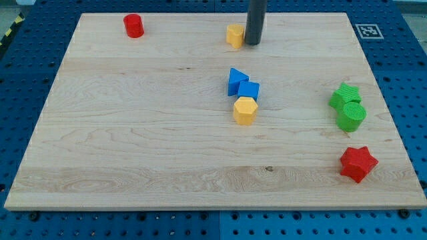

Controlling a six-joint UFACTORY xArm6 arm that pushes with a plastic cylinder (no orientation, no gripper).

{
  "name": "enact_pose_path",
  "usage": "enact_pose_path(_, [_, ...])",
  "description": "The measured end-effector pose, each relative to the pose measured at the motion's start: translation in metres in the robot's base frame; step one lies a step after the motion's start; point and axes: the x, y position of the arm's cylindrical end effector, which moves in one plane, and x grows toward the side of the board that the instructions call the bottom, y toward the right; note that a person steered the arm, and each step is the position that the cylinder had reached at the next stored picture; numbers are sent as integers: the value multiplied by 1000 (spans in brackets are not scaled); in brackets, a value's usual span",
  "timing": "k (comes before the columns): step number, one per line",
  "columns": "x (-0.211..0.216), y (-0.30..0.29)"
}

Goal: Put the blue cube to the right of the yellow heart

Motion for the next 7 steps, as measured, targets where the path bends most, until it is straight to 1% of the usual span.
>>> enact_pose_path(2, [0,-25])
enact_pose_path(4, [11,-6])
enact_pose_path(7, [12,-6])
